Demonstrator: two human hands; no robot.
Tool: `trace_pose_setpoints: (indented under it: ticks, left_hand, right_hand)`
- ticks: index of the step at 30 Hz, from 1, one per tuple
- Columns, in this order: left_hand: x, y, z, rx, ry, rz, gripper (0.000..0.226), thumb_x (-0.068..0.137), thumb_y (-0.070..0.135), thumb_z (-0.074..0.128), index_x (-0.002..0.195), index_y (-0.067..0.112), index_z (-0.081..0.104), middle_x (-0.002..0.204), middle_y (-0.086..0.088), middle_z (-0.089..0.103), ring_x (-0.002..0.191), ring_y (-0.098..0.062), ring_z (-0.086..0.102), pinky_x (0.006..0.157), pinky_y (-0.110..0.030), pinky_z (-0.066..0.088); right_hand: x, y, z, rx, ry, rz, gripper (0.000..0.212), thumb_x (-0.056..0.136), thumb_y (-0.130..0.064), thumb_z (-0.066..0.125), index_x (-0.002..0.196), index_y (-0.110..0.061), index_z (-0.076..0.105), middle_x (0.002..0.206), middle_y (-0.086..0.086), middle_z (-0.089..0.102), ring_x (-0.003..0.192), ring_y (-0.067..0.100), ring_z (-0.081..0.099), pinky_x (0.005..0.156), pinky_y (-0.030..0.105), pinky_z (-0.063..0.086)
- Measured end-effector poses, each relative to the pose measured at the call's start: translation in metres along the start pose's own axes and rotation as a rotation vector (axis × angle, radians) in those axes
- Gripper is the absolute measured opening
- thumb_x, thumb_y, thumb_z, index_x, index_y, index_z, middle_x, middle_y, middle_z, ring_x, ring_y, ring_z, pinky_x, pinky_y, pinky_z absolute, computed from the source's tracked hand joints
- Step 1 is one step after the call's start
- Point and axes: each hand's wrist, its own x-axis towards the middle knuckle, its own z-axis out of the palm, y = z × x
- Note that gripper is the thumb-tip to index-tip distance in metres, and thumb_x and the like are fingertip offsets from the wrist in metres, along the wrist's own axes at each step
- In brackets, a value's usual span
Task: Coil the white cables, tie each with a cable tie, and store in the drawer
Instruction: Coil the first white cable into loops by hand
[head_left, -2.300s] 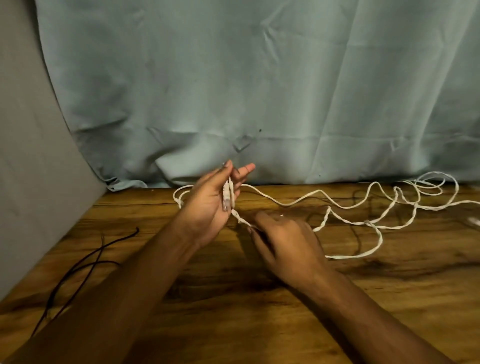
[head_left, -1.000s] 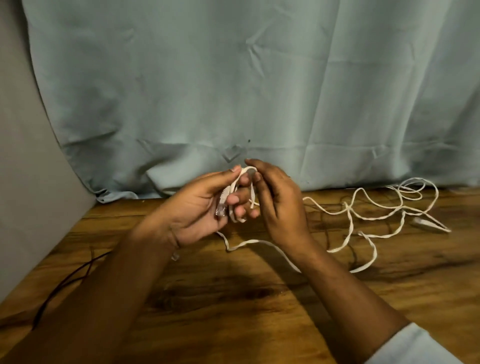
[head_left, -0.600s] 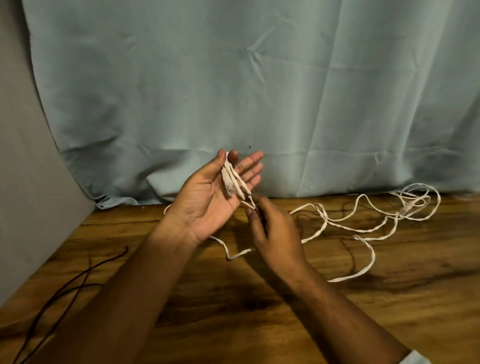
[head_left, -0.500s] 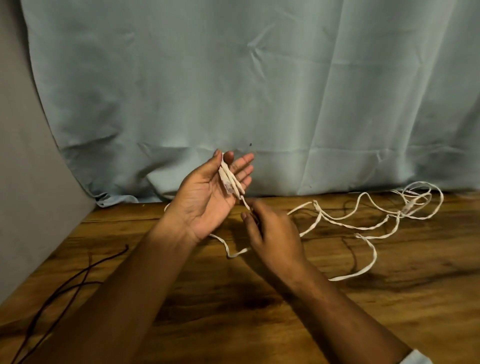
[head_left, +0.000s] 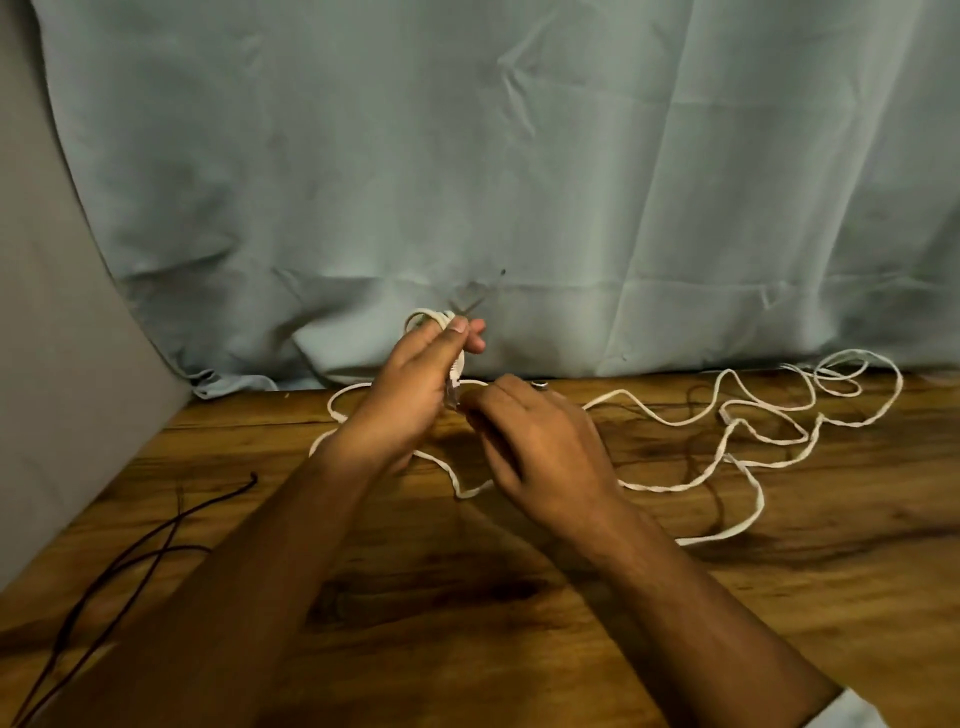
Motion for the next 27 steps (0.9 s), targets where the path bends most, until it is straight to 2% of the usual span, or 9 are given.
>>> trace_pose_setpoints:
  ticks: [6, 9, 11, 13, 15, 19, 21, 23, 27]
  left_hand:
    - [0.002, 0.0, -0.012, 0.315, -0.148, 0.018, 0.033, 0.108, 0.032, 0.047, 0.091, 0.016, 0.07, 0.095, -0.002, 0.074, 0.096, -0.015, 0.067, 0.099, -0.041, 0.048]
    - [0.003, 0.003, -0.015, 0.407, -0.277, -0.015, 0.039, 0.109, 0.032, 0.042, 0.096, 0.007, 0.068, 0.084, -0.01, 0.076, 0.088, -0.024, 0.071, 0.1, -0.044, 0.048]
    - [0.001, 0.007, -0.015, 0.394, -0.383, -0.046, 0.042, 0.11, 0.031, 0.039, 0.088, 0.008, 0.066, 0.064, -0.007, 0.07, 0.073, -0.028, 0.067, 0.088, -0.043, 0.051]
    - [-0.001, 0.008, -0.016, 0.251, -0.47, -0.125, 0.043, 0.109, 0.03, 0.038, 0.09, 0.006, 0.068, 0.051, -0.005, 0.053, 0.056, -0.026, 0.055, 0.082, -0.036, 0.055]
    - [-0.002, 0.009, -0.018, 0.074, -0.565, -0.195, 0.042, 0.108, 0.029, 0.039, 0.098, 0.001, 0.069, 0.051, -0.002, 0.042, 0.044, -0.017, 0.042, 0.09, -0.045, 0.056]
    - [-0.004, 0.015, -0.029, -0.232, -0.727, -0.285, 0.034, 0.106, 0.03, 0.042, 0.093, 0.007, 0.064, 0.05, 0.004, 0.037, 0.04, -0.007, 0.034, 0.086, -0.042, 0.056]
    - [-0.005, 0.018, -0.034, -0.41, -0.797, -0.334, 0.032, 0.106, 0.03, 0.039, 0.087, 0.011, 0.057, 0.049, 0.006, 0.037, 0.039, -0.006, 0.03, 0.084, -0.037, 0.054]
    - [-0.005, 0.02, -0.039, -0.581, -0.859, -0.379, 0.032, 0.108, 0.031, 0.036, 0.087, 0.013, 0.052, 0.05, 0.008, 0.033, 0.039, -0.008, 0.025, 0.082, -0.033, 0.053]
    - [0.003, 0.017, -0.046, -0.891, -0.885, -0.402, 0.033, 0.111, 0.032, 0.032, 0.093, 0.012, 0.05, 0.058, 0.004, 0.039, 0.04, -0.008, 0.03, 0.076, -0.031, 0.052]
  right_hand:
    - [0.001, 0.014, -0.008, 0.073, 0.103, -0.037, 0.024, 0.092, -0.004, 0.063, 0.115, -0.011, 0.067, 0.108, 0.007, 0.069, 0.097, 0.028, 0.062, 0.082, 0.037, 0.046]
    - [0.001, 0.021, -0.012, 0.107, 0.161, -0.017, 0.017, 0.096, -0.01, 0.067, 0.113, -0.009, 0.069, 0.106, 0.006, 0.069, 0.095, 0.025, 0.063, 0.081, 0.034, 0.05]
    - [0.002, 0.026, -0.015, 0.175, 0.215, 0.016, 0.012, 0.1, -0.016, 0.069, 0.11, -0.01, 0.071, 0.104, 0.003, 0.068, 0.092, 0.018, 0.062, 0.075, 0.028, 0.049]
    - [0.001, 0.03, -0.016, 0.269, 0.25, 0.052, 0.014, 0.1, -0.014, 0.068, 0.112, -0.011, 0.074, 0.103, 0.001, 0.068, 0.092, 0.014, 0.063, 0.073, 0.03, 0.052]
    - [0.002, 0.032, -0.015, 0.34, 0.259, 0.076, 0.021, 0.099, -0.009, 0.067, 0.118, -0.012, 0.075, 0.104, 0.002, 0.067, 0.094, 0.015, 0.065, 0.074, 0.037, 0.054]
    - [0.005, 0.03, -0.013, 0.46, 0.252, 0.157, 0.032, 0.1, -0.005, 0.063, 0.129, -0.015, 0.072, 0.103, 0.001, 0.069, 0.093, 0.012, 0.067, 0.076, 0.033, 0.054]
    - [0.007, 0.03, -0.011, 0.732, 0.256, 0.303, 0.029, 0.104, -0.006, 0.059, 0.13, -0.012, 0.071, 0.095, -0.004, 0.072, 0.078, 0.006, 0.066, 0.068, 0.022, 0.05]
    - [0.008, 0.031, -0.011, 1.042, 0.256, 0.465, 0.027, 0.105, -0.007, 0.056, 0.127, -0.008, 0.071, 0.077, -0.002, 0.067, 0.054, 0.002, 0.05, 0.051, 0.017, 0.039]
    - [0.008, 0.031, -0.015, 1.212, 0.169, 0.524, 0.021, 0.102, -0.013, 0.061, 0.119, -0.011, 0.073, 0.06, -0.004, 0.052, 0.048, 0.008, 0.038, 0.041, 0.019, 0.029]
